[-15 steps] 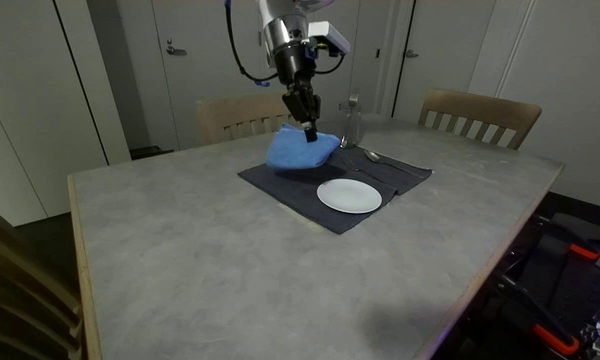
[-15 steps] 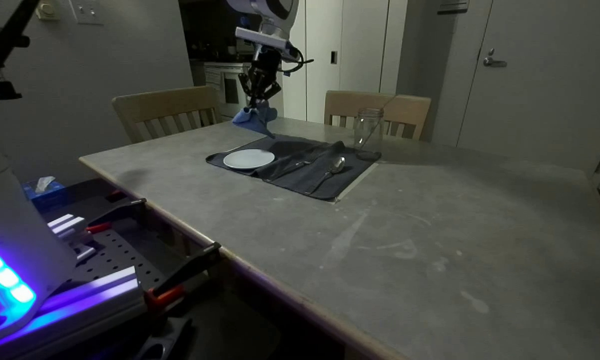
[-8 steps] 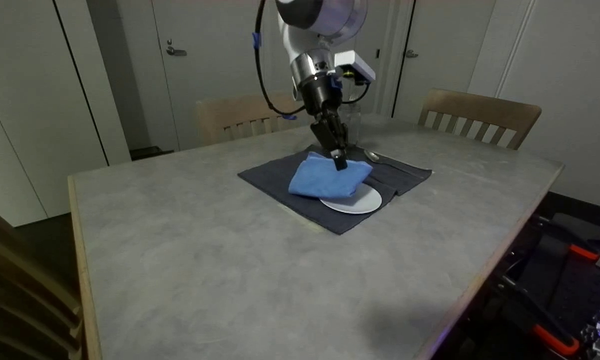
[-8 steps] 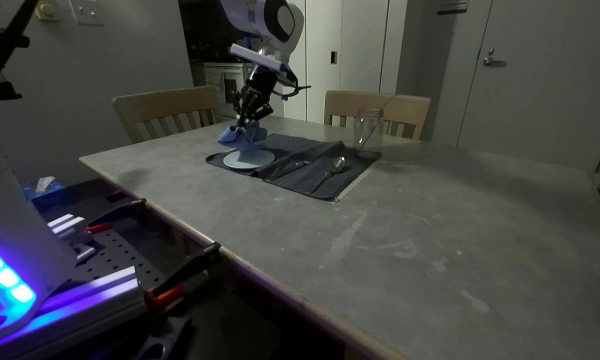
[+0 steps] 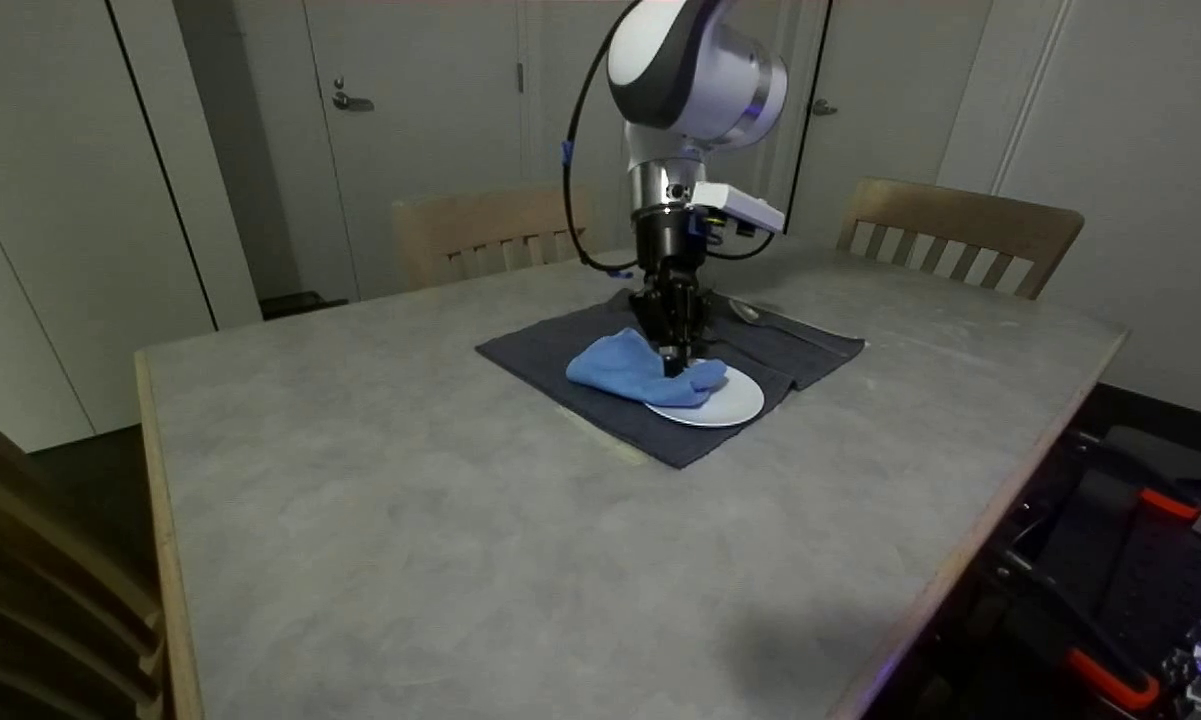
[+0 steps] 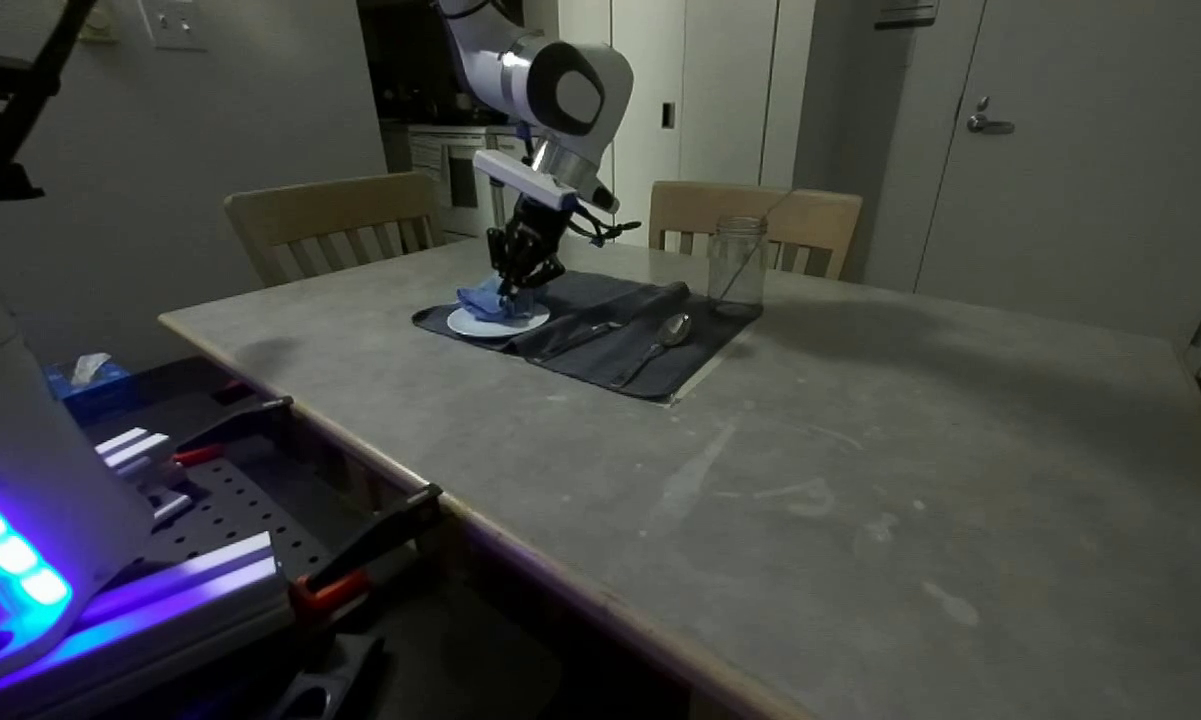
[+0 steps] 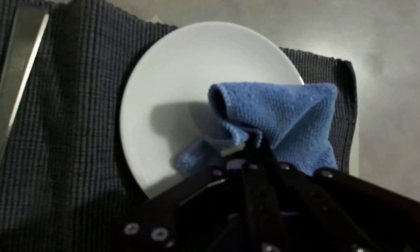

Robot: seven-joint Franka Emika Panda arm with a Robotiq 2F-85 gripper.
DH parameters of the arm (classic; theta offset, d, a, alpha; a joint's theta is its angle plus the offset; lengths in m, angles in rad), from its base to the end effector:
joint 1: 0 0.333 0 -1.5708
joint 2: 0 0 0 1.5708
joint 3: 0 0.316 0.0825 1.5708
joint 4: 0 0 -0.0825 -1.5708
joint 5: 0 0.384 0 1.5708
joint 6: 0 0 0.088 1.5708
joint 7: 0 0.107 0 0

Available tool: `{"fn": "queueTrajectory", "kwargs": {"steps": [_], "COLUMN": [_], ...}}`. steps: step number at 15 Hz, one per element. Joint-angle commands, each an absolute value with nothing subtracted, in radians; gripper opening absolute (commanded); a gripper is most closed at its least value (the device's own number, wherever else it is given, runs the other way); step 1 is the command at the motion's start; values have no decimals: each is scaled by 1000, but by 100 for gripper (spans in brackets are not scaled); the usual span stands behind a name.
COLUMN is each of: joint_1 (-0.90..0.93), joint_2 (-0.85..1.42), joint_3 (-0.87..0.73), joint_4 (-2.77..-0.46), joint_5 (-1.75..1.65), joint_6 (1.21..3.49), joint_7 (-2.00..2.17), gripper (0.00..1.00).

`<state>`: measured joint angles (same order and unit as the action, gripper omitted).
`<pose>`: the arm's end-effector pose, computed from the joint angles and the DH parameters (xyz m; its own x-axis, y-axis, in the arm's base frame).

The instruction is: Take the spoon from the glass bottle and put it on the table , and then pick up the blue towel and wipe the plate

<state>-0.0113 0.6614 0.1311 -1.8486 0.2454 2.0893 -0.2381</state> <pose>0.5861 0.0818 0.1418 0.9063 0.2255 -0.3576 0.1103 -0.9427 -0.3149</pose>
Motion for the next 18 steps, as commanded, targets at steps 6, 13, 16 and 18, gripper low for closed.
{"fn": "queueTrajectory", "kwargs": {"steps": [6, 13, 16, 18], "joint_1": [-40, -55, -57, -50], "joint_2": [578, 533, 535, 542], "joint_3": [88, 69, 73, 69], "joint_4": [-2000, -2040, -2037, -2032], "joint_5": [331, 339, 338, 330], "joint_6": [2201, 2138, 2101, 2071], "joint_7": [-106, -49, -62, -53], "gripper": [1, 1, 1, 1]}}
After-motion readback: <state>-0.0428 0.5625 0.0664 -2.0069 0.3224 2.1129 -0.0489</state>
